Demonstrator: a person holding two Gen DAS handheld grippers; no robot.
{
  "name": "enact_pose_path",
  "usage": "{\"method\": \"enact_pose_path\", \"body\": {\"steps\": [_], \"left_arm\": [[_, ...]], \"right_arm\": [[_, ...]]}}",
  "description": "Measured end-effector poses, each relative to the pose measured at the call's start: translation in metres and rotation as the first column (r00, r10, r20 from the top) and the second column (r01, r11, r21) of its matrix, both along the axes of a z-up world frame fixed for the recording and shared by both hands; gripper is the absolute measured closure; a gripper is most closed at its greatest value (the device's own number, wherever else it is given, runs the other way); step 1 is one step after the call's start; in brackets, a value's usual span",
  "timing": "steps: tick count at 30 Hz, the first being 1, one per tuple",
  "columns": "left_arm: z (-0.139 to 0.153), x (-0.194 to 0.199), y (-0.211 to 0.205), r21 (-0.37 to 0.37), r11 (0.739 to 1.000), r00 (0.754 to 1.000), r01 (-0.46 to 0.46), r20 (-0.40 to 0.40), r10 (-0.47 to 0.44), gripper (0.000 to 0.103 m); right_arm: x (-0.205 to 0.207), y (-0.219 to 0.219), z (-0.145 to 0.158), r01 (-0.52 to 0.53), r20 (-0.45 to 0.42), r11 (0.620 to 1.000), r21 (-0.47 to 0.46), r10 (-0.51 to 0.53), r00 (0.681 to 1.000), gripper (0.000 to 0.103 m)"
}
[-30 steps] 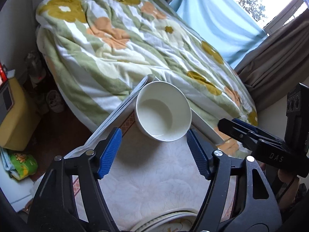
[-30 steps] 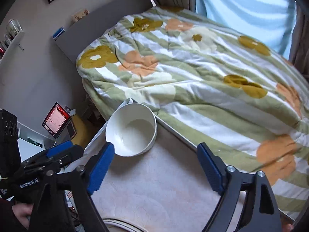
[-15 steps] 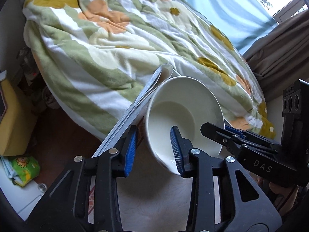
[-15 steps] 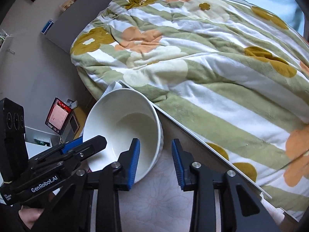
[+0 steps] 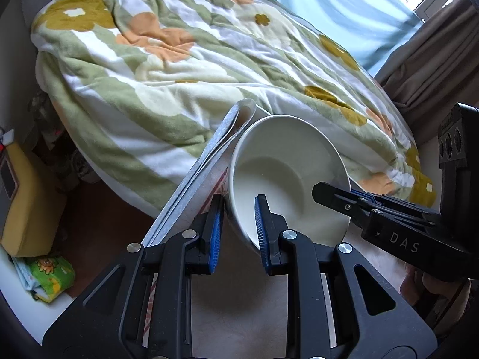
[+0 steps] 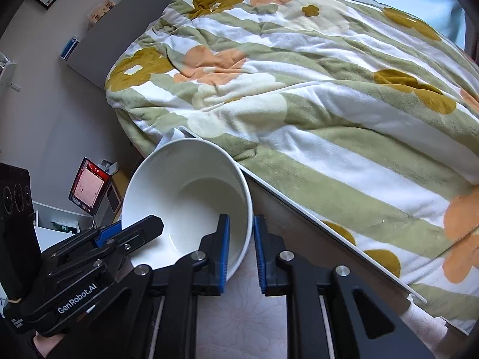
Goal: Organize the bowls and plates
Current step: 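Lift the white bowl and carry it over the pink basin, then lower the white bowl onto the cream bowl and open the right gripper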
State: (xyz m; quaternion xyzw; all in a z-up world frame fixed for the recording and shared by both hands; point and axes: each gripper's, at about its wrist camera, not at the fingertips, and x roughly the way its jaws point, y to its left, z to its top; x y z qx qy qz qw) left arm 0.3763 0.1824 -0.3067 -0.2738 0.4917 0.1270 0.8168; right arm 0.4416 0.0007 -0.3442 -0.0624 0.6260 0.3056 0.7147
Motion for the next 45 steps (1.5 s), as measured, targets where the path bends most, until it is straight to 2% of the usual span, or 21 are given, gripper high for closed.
{"method": "enact_pose_path", "body": {"steps": [9, 16, 23, 28, 32, 37, 42, 45], "left_arm": [[0.050, -0.022, -0.023, 0.063, 0.997, 0.997, 0.037, 0.064, -0.041, 0.084], [0.111, -0.060, -0.068, 0.116, 0.989, 0.983, 0.087, 0.154, -0.104, 0.084], [0.160, -0.103, -0.149, 0.151, 0.970, 0.949, 0.189, 0.227, -0.220, 0.084], [0.180, -0.132, -0.226, 0.163, 0.943, 0.910, 0.290, 0.259, -0.324, 0.084], [0.185, -0.148, -0.288, 0.156, 0.914, 0.875, 0.374, 0.266, -0.404, 0.084], [0.176, -0.167, -0.361, 0.126, 0.861, 0.824, 0.493, 0.249, -0.508, 0.084], [0.146, -0.176, -0.415, 0.091, 0.798, 0.776, 0.596, 0.189, -0.601, 0.084], [0.124, -0.176, -0.433, 0.065, 0.772, 0.759, 0.632, 0.146, -0.634, 0.084]], "right_arm": [[-0.023, -0.015, 0.039, 0.025, 0.065, 0.999, 0.040, -0.027, 0.998, 0.088], [-0.061, -0.050, 0.099, 0.064, 0.157, 0.992, 0.104, -0.080, 0.984, 0.089], [-0.125, -0.122, 0.160, 0.145, 0.258, 0.981, 0.133, -0.175, 0.950, 0.090], [-0.179, -0.186, 0.189, 0.233, 0.307, 0.965, 0.124, -0.260, 0.915, 0.090], [-0.219, -0.239, 0.203, 0.316, 0.328, 0.943, 0.107, -0.333, 0.884, 0.090], [-0.261, -0.302, 0.209, 0.428, 0.337, 0.899, 0.091, -0.432, 0.836, 0.090], [-0.294, -0.346, 0.192, 0.542, 0.307, 0.837, 0.074, -0.536, 0.786, 0.090], [-0.308, -0.364, 0.173, 0.598, 0.267, 0.799, 0.060, -0.590, 0.762, 0.090]]}}
